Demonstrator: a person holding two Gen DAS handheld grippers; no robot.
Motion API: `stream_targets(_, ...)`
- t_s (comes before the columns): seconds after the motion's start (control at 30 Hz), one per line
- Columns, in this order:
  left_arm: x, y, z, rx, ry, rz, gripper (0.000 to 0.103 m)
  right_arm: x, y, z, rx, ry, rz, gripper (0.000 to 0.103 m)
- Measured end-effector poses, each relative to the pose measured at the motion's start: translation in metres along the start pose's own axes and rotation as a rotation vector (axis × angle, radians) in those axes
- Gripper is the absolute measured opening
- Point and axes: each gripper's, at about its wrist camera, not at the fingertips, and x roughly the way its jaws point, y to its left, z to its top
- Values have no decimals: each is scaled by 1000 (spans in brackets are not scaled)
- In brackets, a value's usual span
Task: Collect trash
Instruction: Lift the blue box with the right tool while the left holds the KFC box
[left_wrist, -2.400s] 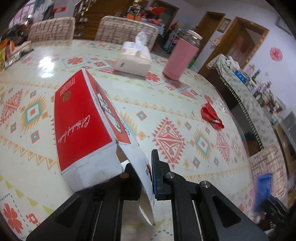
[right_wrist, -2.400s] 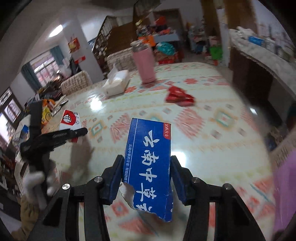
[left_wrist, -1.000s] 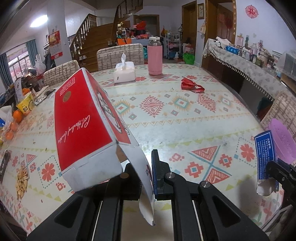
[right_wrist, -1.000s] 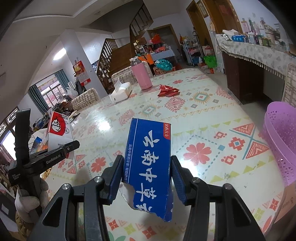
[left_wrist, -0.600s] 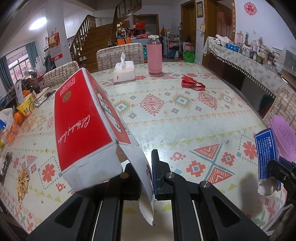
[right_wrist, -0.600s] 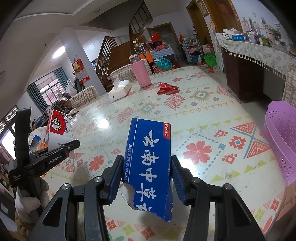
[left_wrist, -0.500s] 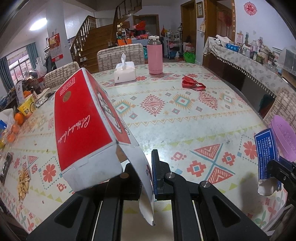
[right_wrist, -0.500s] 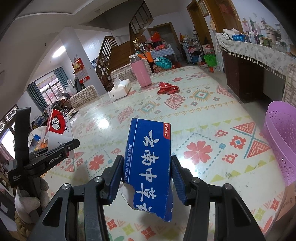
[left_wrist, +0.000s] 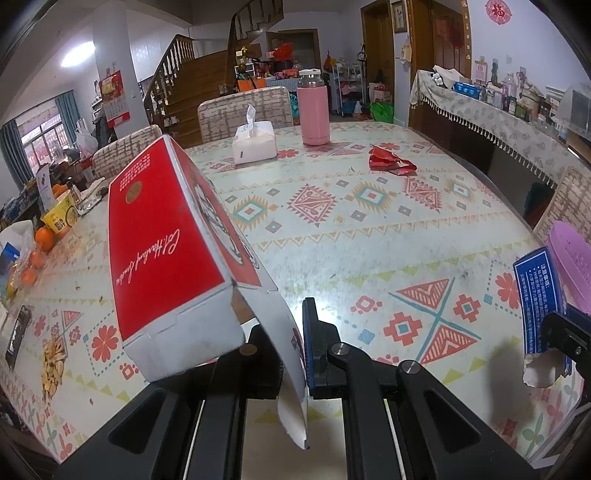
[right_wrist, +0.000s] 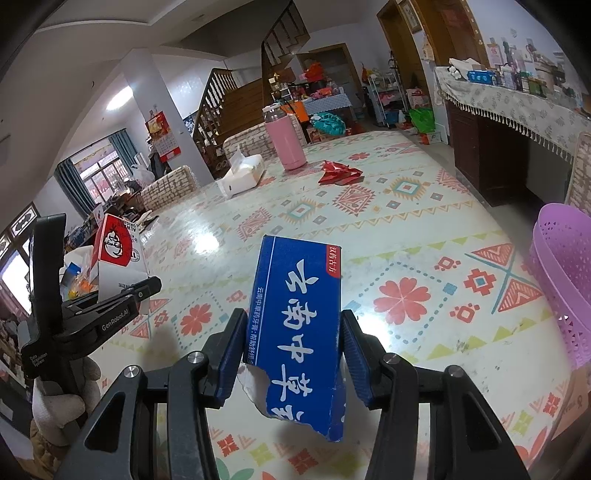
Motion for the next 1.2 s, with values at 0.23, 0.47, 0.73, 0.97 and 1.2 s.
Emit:
stream_targets(0.23,3,-1,-2,2,12,-1,9,1,1,-1,0,3,0,55)
stream_targets(0.47,6,-3,-4,7,19,-6,9,4,2,-5,2,9,0,55)
stream_targets(0.73,7,-5,-6,19,18,-12,9,6,0,-6,7,14,1,55)
stream_targets(0.97,8,-6,-8,19,24,-16,9,6,0,-6,6,14,1,55)
stream_targets(1.2,7,-7,-8,23,21,-17,9,6,0,-7,7,12,1,55)
